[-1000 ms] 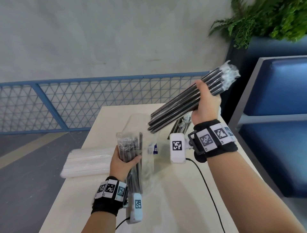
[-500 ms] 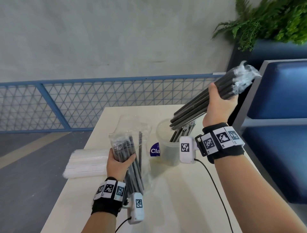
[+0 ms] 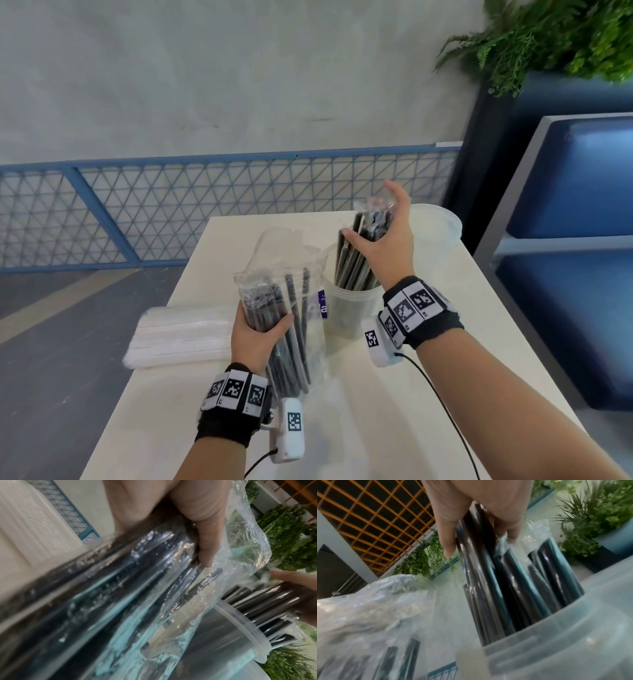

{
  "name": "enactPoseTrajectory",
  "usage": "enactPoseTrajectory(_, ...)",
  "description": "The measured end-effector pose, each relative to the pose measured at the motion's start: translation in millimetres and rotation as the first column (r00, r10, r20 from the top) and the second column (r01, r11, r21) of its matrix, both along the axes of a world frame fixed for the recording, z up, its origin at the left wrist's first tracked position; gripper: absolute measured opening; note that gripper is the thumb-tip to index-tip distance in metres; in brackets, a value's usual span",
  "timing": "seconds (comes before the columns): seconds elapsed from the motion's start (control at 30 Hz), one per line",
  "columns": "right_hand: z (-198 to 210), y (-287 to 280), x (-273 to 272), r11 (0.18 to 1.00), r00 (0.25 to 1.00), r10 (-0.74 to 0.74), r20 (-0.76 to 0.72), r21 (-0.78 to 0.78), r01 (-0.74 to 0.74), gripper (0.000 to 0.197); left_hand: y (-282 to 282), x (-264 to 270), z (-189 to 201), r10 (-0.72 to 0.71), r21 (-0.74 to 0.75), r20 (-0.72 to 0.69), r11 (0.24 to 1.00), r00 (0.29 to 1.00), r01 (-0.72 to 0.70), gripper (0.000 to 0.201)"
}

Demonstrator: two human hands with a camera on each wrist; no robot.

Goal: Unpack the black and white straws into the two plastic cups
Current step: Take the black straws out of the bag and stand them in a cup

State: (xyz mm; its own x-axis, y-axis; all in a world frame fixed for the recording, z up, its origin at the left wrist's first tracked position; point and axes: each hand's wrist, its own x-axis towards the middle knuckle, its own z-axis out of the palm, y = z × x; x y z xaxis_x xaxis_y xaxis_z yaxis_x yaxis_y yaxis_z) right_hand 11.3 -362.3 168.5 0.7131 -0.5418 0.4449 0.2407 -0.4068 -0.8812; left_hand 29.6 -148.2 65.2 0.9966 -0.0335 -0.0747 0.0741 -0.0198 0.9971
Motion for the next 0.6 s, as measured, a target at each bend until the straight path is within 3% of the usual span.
enactPoseTrajectory(0.1, -8, 1, 7, 0.976, 1.000, -0.022, 0.016, -0.217, 0.025, 0.053, -2, 0, -1, -0.005, -0.004, -0.004, 1.000, 1.000, 0.005, 0.059)
enactPoseTrajectory(0.17, -21, 0, 14, 0.925, 0.994, -0.042, -0.102, -0.380, 0.000, 0.028, -4, 1, -1, -0.012, -0.010, -0.006, 1.000, 1.000, 0.012, 0.054)
enactPoseTrajectory(0.23, -34, 1, 15, 0.838, 0.959, -0.092, -0.267, -0.541, -0.070, 0.021, -5, 2, -1, -0.022, -0.013, -0.006, 1.000, 1.000, 0.022, 0.052)
enactPoseTrajectory(0.3, -43, 2, 12, 0.791, 0.955, -0.183, -0.235, -0.612, 0.001, 0.030, -4, 2, -3, -0.026, -0.019, -0.010, 0.999, 1.000, 0.026, 0.053)
enactPoseTrajectory(0.4, -44, 2, 2, 0.841, 0.923, -0.349, -0.164, -0.488, 0.232, 0.082, -2, 4, -6, -0.019, -0.031, -0.016, 0.999, 1.000, 0.018, 0.055)
enactPoseTrajectory(0.47, -48, -2, 1, 0.911, 0.909, -0.293, -0.297, -0.374, 0.172, 0.098, -1, 4, -8, -0.026, -0.026, -0.019, 0.999, 0.999, 0.026, 0.056)
enactPoseTrajectory(0.53, -54, -6, 3, 0.956, 0.899, -0.162, -0.406, -0.292, 0.040, 0.084, -2, 5, -8, -0.027, -0.027, -0.021, 0.999, 0.999, 0.026, 0.055)
enactPoseTrajectory(0.6, -55, -5, 3, 0.966, 0.910, -0.084, -0.405, -0.256, -0.024, 0.054, -3, 4, -6, -0.025, -0.033, -0.015, 0.999, 1.000, 0.025, 0.056)
